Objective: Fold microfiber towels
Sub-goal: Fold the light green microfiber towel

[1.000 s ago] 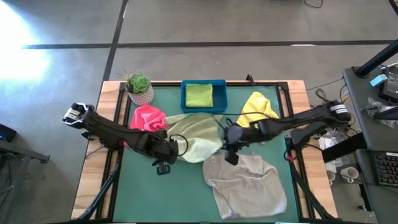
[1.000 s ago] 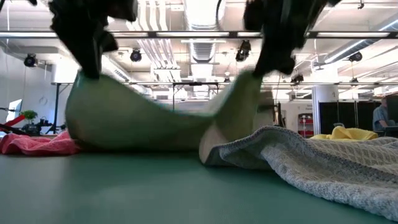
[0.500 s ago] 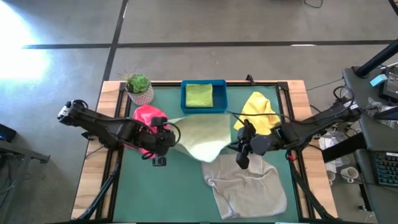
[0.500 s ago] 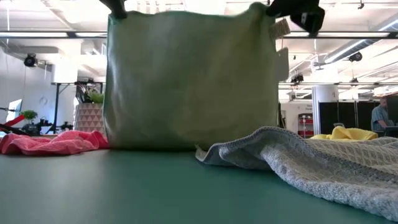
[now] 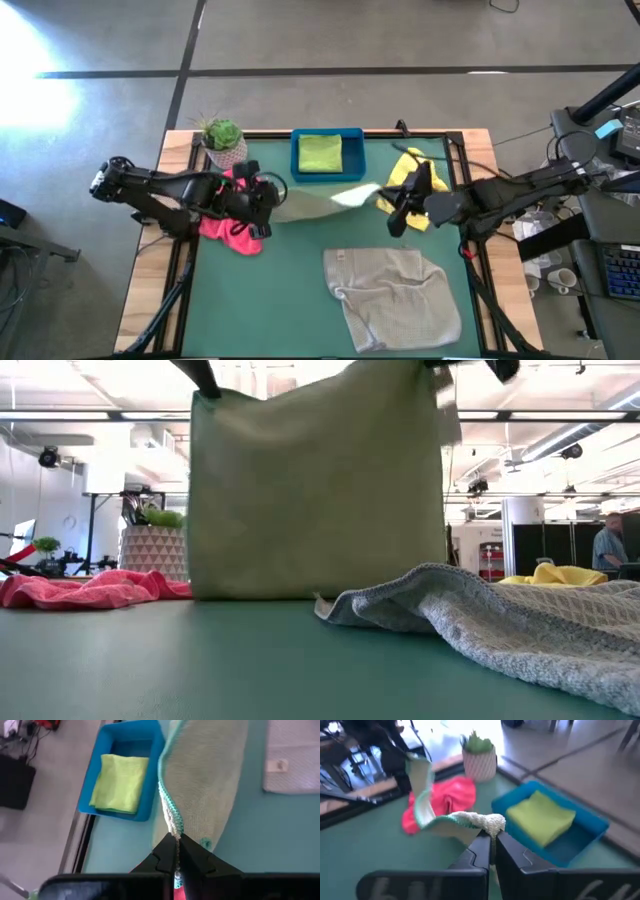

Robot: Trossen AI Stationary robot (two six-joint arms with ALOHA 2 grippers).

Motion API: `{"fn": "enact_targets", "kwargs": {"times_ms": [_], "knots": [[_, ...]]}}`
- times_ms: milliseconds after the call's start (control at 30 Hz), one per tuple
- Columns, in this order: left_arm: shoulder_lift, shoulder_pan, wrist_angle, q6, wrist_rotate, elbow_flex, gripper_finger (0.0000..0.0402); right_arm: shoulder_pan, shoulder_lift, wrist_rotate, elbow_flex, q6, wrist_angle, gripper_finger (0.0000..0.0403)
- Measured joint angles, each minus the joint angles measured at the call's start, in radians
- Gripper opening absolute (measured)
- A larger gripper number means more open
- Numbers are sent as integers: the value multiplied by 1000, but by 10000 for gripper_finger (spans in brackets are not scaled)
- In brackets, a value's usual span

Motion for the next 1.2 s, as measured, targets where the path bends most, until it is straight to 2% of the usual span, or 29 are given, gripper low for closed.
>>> {"fn": "enact_targets", "kwargs": {"times_ms": [100,333,467,633,900,1100,1200], "knots": [[0,41,0,34,-2,30,0,-22,20,-1,96,-57,-47,9],[0,101,-1,163,-69,150,0,-60,119,16,293,-24,-332,9],[0,120,-1,223,-78,209,0,-90,175,66,384,-46,-372,9],[0,118,-37,228,-77,267,0,-76,230,72,500,-49,-393,9],[0,112,-108,256,-84,341,0,-52,286,92,591,-65,-417,8],[3,137,-103,403,-225,361,0,-95,304,146,627,-100,-487,8],[7,164,-97,462,-252,366,0,-126,304,148,638,-156,-493,8]]}}
